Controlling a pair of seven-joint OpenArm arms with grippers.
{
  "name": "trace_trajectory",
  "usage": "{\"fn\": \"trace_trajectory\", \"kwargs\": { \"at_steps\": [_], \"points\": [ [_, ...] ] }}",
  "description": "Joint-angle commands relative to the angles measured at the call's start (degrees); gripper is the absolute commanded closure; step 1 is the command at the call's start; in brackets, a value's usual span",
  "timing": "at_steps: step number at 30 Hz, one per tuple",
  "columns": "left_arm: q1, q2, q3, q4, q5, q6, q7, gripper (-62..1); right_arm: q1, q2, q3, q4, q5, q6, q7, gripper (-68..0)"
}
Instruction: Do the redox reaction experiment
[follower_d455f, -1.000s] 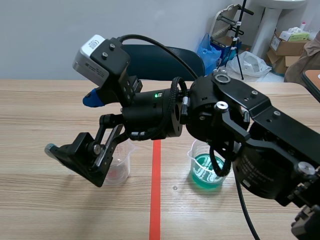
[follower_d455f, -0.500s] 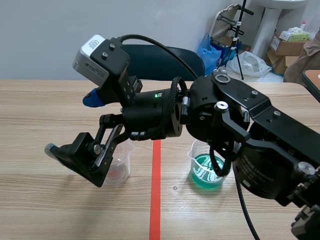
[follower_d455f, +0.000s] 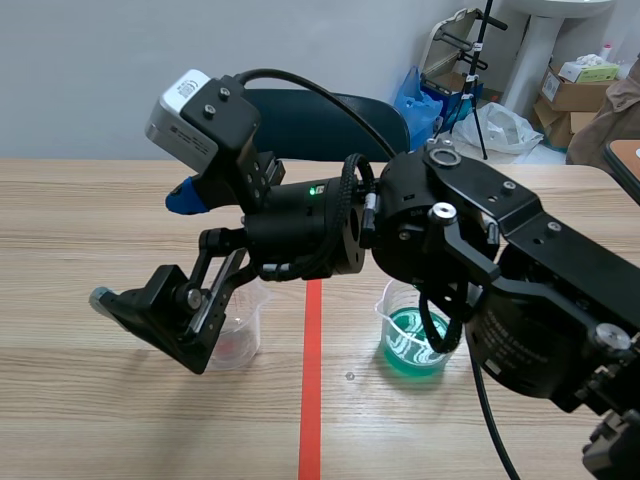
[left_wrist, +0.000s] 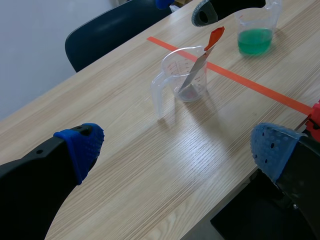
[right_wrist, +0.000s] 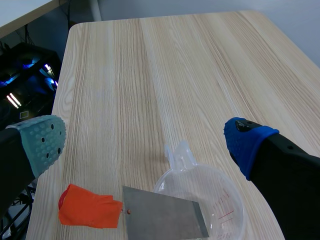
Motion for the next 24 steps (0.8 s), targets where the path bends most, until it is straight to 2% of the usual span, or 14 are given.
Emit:
{"fn": "trace_trajectory", "kwargs": {
  "at_steps": [1,7,14,19,24],
  "points": [
    [0.09,0.13,0.26,0.35,-0.57,-0.15,-0.92,-62.3,0.79,-0.04,0.04,0.28,0.63,0.46,0.42,-67.9],
    [0.09,0.13,0.26,0.35,-0.57,-0.15,-0.92,-62.3,0.7,0.0,0.79,0.28,0.63,0.46,0.42,-67.9],
    [0.09,0.13,0.26,0.35,-0.57,-0.15,-0.92,-62.3,-1.05,1.25,7.41,1.62,-0.37,0.46,0.5,-67.9],
    [0.09,0.13,0.26,0.35,-0.57,-0.15,-0.92,-62.3,-3.98,3.82,13.9,6.14,-0.61,0.46,0.87,-67.9],
    [0.09,0.13,0.26,0.35,-0.57,-0.15,-0.92,-62.3,-10.08,6.51,20.46,13.07,-1.79,0.2,0.87,-67.9]
  ]
}}
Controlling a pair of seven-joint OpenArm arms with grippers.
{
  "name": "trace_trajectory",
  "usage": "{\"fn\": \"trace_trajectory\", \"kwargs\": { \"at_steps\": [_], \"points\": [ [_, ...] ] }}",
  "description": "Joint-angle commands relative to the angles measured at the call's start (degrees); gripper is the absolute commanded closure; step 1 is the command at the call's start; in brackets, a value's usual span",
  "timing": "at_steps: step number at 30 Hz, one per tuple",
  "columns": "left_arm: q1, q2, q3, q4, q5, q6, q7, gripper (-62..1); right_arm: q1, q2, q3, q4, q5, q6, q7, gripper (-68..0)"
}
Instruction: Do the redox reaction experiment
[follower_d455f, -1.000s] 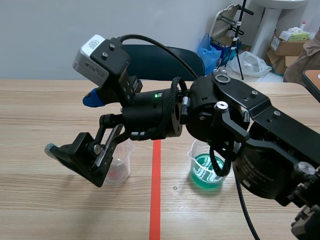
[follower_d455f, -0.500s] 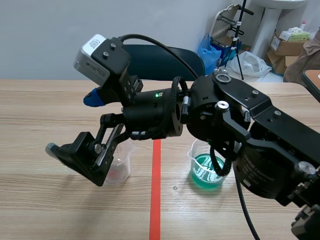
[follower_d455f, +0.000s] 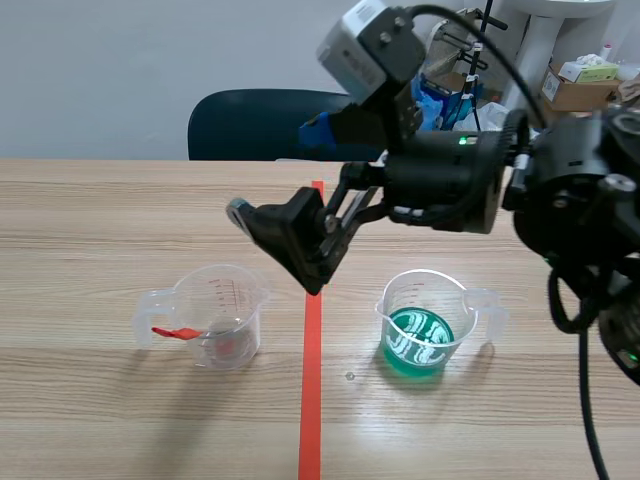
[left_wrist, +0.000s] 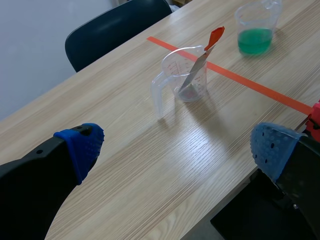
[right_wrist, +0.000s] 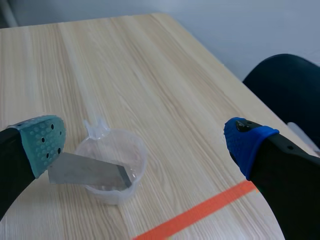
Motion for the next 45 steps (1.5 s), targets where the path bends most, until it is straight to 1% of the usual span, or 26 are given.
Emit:
{"fn": "trace_trajectory", "kwargs": {
  "at_steps": [1,6,9,11,15,20,22,26,31,35,39,45],
  "points": [
    [0.09,0.13,0.26,0.35,-0.57,-0.15,-0.92,-62.3,-2.21,1.03,1.68,3.13,-0.26,0.42,0.74,-67.9],
    [0.09,0.13,0.26,0.35,-0.57,-0.15,-0.92,-62.3,-11.08,2.12,9.66,11.15,-3.45,-0.92,0.76,-67.9],
    [0.09,0.13,0.26,0.35,-0.57,-0.15,-0.9,-62.3,-16.61,2.54,14.56,15.43,-4.57,-2.03,0.81,-67.9],
    [0.09,0.13,0.26,0.35,-0.57,-0.15,-0.92,-62.3,-20.06,2.54,17.81,17.84,-5.01,-2.01,1.22,-67.9],
    [0.09,0.13,0.26,0.35,-0.57,-0.15,-0.9,-62.3,-26.95,2.54,23.63,21.57,-4.98,-2.01,4.28,-67.9],
    [0.09,0.13,0.26,0.35,-0.57,-0.15,-0.9,-62.3,-35.12,2.54,29.18,23.58,-5.01,-1.99,11.32,-67.9],
    [0.09,0.13,0.26,0.35,-0.57,-0.15,-0.9,-62.3,-37.59,2.56,30.29,23.61,-5.4,-1.99,13.25,-67.9],
    [0.09,0.13,0.26,0.35,-0.57,-0.15,-0.92,-62.3,-41.81,3.67,31.41,23.61,-9.31,-2.19,16.72,-67.9],
    [0.09,0.13,0.26,0.35,-0.57,-0.15,-0.92,-62.3,-45.55,6.6,31.61,23.71,-9.7,-2.16,23.19,-67.9],
    [0.09,0.13,0.26,0.35,-0.57,-0.15,-0.9,-62.3,-46.1,8.04,31.71,23.71,-9.99,-2.19,23.5,-67.9],
    [0.09,0.13,0.26,0.35,-0.57,-0.15,-0.9,-62.3,-46.03,8.22,32.09,23.71,-9.22,-4.74,24.24,-67.9],
    [0.09,0.13,0.26,0.35,-0.57,-0.15,-0.9,-62.3,-46.07,8.22,32.09,23.71,-9.27,-4.81,24.76,-67.9]
  ]
}}
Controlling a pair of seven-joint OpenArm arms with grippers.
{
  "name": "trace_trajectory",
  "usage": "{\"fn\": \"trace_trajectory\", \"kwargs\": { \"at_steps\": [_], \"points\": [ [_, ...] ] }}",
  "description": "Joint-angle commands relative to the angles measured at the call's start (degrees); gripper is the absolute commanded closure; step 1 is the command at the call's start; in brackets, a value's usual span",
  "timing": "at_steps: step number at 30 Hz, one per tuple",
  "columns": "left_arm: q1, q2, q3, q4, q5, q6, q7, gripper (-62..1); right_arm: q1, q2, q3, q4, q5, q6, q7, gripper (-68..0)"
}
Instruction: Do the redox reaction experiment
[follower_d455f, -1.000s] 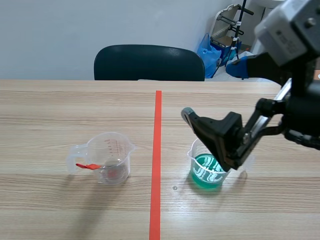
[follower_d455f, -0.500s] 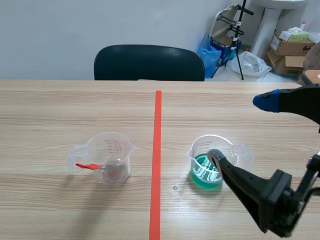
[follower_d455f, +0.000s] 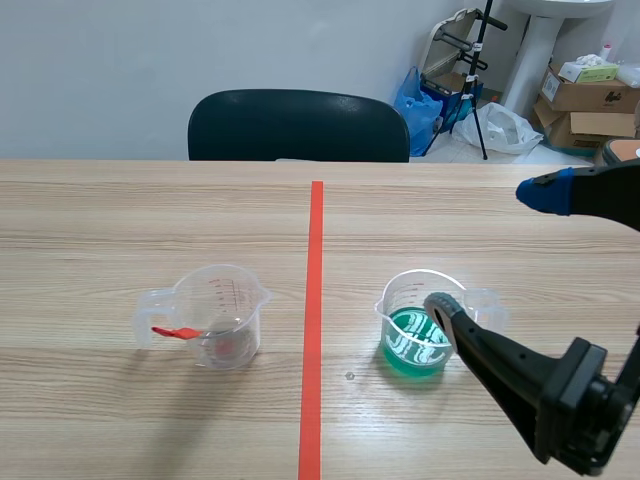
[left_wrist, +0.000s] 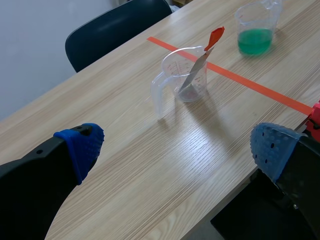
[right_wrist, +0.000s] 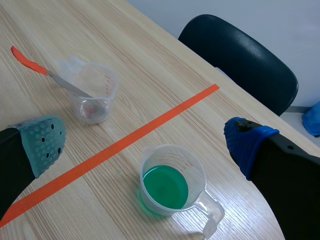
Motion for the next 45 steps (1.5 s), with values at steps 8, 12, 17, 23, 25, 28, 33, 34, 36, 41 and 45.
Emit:
{"fn": "trace_trajectory", "kwargs": {
  "at_steps": [8,12,17,23,25,28,33,34,36,41,45],
  "points": [
    [0.09,0.13,0.26,0.35,-0.57,-0.15,-0.57,-62.3,0.63,0.13,1.95,0.48,1.01,-0.5,0.85,-67.9],
    [0.09,0.13,0.26,0.35,-0.57,-0.15,-0.52,-62.3,0.66,0.13,2.75,0.48,1.01,-0.5,0.92,-67.9],
    [0.09,0.13,0.26,0.35,-0.57,-0.17,-0.5,-62.3,0.63,0.13,2.75,0.48,1.01,-0.5,0.85,-67.9],
    [0.09,0.13,0.26,0.35,-0.57,-0.15,-0.5,-62.3,0.63,-0.13,3.54,0.48,1.05,-0.48,0.59,-67.9],
    [0.09,0.13,0.26,0.35,-0.57,-0.15,-0.5,-62.3,0.63,-0.2,3.78,0.48,1.05,-0.48,-0.04,-67.9],
    [0.09,0.13,0.26,0.35,-0.57,-0.15,-0.48,-62.3,0.63,-0.2,3.82,0.48,1.05,-0.48,-0.26,-67.9],
    [0.09,0.13,0.26,0.35,-0.57,-0.15,-0.5,-62.3,0.63,-0.2,3.82,0.48,1.29,-0.48,-0.22,-67.9],
    [0.09,0.13,0.26,0.35,-0.57,-0.15,-0.52,-62.3,0.63,-0.2,3.82,0.48,1.29,-0.48,-0.22,-67.9],
    [0.09,0.13,0.26,0.35,-0.57,-0.17,-0.55,-62.3,0.63,-0.17,3.82,0.48,1.27,-0.46,-0.22,-67.9],
    [0.09,0.13,0.26,0.35,-0.55,-0.42,-0.52,-62.3,0.63,-0.17,3.82,0.48,1.57,-0.44,-0.22,-67.9],
    [0.09,0.44,0.26,0.35,-0.52,-0.42,-0.48,-62.3,0.63,-0.17,3.82,0.48,1.68,-0.44,-0.22,-67.9]
  ]
}}
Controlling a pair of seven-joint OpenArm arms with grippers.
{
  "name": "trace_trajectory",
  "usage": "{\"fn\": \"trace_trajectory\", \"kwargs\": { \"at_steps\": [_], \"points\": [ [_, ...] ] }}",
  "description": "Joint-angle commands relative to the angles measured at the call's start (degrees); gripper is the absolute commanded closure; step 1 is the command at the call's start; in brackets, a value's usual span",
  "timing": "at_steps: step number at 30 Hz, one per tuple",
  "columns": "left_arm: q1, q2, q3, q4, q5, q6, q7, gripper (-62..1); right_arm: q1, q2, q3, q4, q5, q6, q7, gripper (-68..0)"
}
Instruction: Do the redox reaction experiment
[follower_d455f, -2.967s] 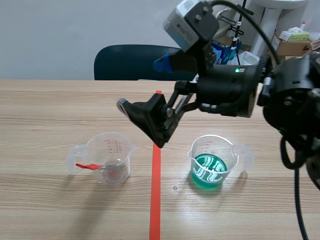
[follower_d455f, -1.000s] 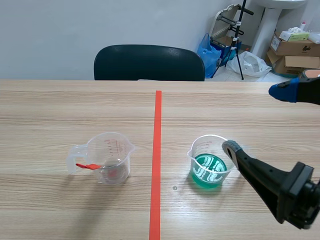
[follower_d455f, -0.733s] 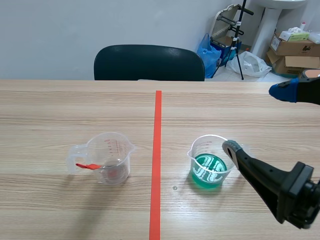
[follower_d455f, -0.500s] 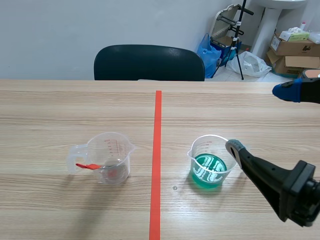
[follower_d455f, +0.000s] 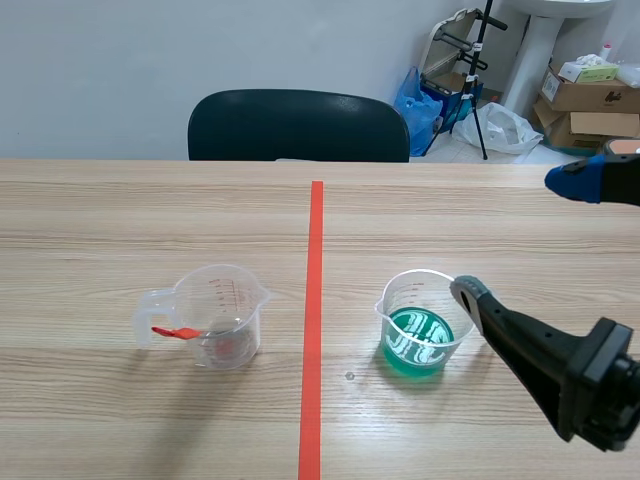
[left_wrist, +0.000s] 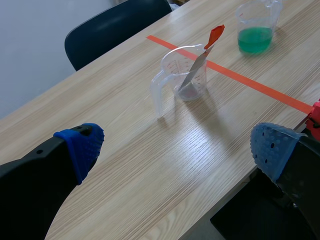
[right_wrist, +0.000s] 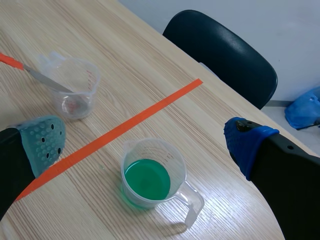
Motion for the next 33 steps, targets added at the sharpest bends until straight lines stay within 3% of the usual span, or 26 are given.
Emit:
{"fn": "trace_trajectory", "kwargs": {
  "at_steps": [1,33],
  "points": [
    [0.09,0.48,0.26,0.35,-0.35,-0.37,-0.83,-62.3,0.63,-0.02,0.5,0.48,0.85,-0.04,0.59,-67.9],
    [0.09,0.31,0.26,0.35,0.07,-0.48,0.68,-62.3,0.66,-0.02,0.5,0.48,0.83,-0.04,0.17,-67.9]
  ]
}}
